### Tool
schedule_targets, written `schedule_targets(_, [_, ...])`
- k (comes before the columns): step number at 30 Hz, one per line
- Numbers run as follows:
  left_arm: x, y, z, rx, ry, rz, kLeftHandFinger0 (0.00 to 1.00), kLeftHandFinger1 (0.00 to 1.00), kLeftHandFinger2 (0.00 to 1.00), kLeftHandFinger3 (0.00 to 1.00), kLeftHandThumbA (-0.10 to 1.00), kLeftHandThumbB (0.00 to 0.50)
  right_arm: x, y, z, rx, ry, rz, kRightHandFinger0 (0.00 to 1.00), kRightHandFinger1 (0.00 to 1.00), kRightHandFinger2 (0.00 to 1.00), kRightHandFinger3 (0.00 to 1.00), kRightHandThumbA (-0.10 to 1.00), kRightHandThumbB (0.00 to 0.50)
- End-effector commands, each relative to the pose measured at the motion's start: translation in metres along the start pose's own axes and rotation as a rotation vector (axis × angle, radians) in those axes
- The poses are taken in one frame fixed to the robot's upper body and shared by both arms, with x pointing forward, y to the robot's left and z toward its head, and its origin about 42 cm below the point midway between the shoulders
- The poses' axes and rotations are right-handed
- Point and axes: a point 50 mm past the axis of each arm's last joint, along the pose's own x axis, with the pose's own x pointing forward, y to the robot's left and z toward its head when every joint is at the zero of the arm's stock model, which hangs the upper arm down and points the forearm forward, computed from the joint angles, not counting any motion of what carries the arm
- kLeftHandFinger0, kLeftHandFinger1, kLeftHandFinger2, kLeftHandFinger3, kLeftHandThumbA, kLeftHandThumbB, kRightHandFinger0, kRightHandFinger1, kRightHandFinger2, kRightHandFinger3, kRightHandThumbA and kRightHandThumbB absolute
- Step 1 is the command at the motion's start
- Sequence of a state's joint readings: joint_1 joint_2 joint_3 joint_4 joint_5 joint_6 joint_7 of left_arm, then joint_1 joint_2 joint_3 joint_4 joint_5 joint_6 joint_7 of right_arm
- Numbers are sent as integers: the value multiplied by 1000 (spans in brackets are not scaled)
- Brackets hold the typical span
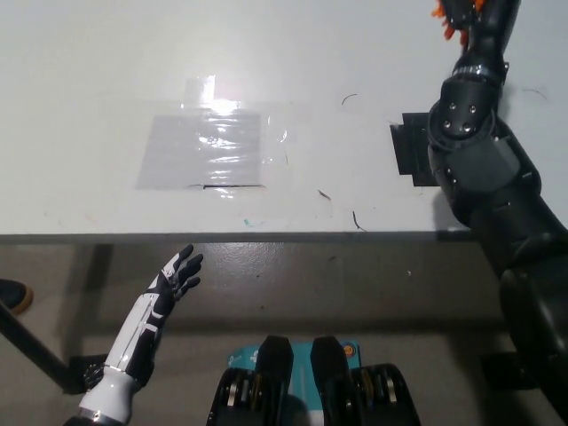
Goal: The robot uses it right hand to pick up an extended orange duster kept in the middle of the desk and presses its handle against the desk to collapse it
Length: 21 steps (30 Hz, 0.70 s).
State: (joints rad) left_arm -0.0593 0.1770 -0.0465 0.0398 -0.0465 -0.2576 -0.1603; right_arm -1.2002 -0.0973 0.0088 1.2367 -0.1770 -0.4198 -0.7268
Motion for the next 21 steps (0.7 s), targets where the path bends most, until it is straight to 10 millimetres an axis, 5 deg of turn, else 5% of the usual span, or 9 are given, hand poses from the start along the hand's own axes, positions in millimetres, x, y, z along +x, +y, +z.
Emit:
schedule_targets(1, [3,5,8,18,-59,-17,1000,1000,1000,1000,1000,92,10,4,19,77,-49,-26,0,0,351,457,-100,112])
schedule_targets(3, [3,5,8,18,-59,-17,1000,1000,1000,1000,1000,92,9,4,19,77,-49,-25,0,0,351,461,-100,112])
schedule_targets(4, [3,5,8,12,-60,-19,1000,1000,1000,1000,1000,91,-11,2,-14,41,41,19,0,4,355,460,-100,103])
schedule_targets(8, [2,5,8,16,-62,-18,1000,1000,1000,1000,1000,98,-26,-2,-40,23,136,50,0,26,373,472,-100,118])
schedule_targets(10, [3,6,9,23,-67,-18,1000,1000,1000,1000,1000,89,-44,-14,-72,-66,226,96,0,93,464,551,-100,123])
schedule_targets(16, [4,8,10,7,-65,-20,1000,1000,1000,1000,1000,84,-63,-40,-115,-153,425,155,0,176,550,580,-100,126])
schedule_targets(18, [2,8,9,14,-63,-18,1000,1000,1000,1000,1000,92,-77,-60,-141,-197,564,173,91,275,609,599,-100,141])
schedule_targets(21, [2,8,9,14,-63,-18,1000,1000,1000,1000,1000,93,-77,-60,-141,-196,567,174,41,253,562,571,-100,137])
